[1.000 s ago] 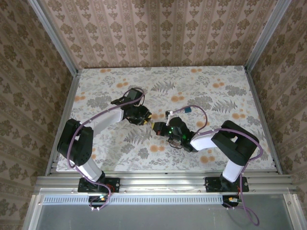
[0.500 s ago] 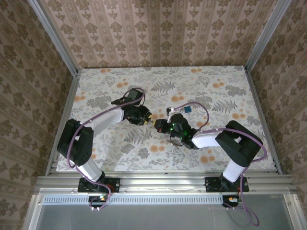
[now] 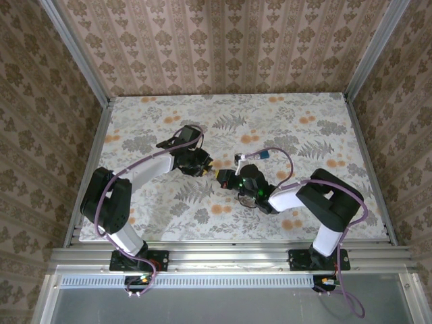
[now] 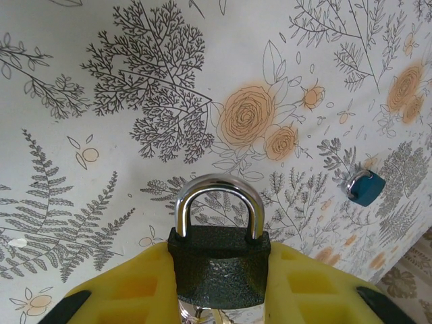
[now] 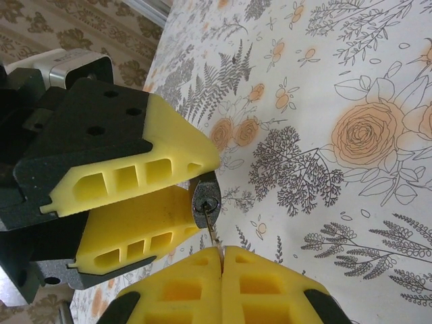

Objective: Unlock with the key

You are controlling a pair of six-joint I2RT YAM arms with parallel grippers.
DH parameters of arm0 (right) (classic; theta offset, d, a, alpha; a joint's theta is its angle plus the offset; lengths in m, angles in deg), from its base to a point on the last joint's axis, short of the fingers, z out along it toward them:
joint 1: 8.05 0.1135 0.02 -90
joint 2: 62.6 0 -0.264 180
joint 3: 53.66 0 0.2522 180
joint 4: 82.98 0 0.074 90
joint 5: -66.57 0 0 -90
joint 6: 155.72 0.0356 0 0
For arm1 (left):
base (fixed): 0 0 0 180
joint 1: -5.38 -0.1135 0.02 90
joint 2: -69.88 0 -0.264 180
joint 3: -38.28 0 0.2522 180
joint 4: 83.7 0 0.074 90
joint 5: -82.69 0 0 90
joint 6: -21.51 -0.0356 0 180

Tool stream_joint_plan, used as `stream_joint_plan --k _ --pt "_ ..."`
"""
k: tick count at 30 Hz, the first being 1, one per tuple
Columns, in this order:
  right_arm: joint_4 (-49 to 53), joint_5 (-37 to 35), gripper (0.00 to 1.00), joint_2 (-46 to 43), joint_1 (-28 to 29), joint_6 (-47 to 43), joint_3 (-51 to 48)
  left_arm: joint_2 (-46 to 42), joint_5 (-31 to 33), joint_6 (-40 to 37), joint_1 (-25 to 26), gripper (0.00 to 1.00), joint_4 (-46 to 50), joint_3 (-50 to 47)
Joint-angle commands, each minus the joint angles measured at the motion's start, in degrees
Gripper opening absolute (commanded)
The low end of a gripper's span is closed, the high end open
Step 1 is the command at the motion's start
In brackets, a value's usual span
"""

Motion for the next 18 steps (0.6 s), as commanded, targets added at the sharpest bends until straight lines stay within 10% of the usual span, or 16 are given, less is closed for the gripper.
stream_joint_plan --k 1,18 --pt "-8.2 -3.2 0.0 0.7 1.1 0.4 -0.2 -2.3 -5.8 2.9 1.4 0.12 -2.6 -0.1" --pt "-11.3 -2.2 0.0 1.7 -0.2 10.1 -0.6 -3.2 -6.5 3.8 1.5 0.11 -5.0 -1.9"
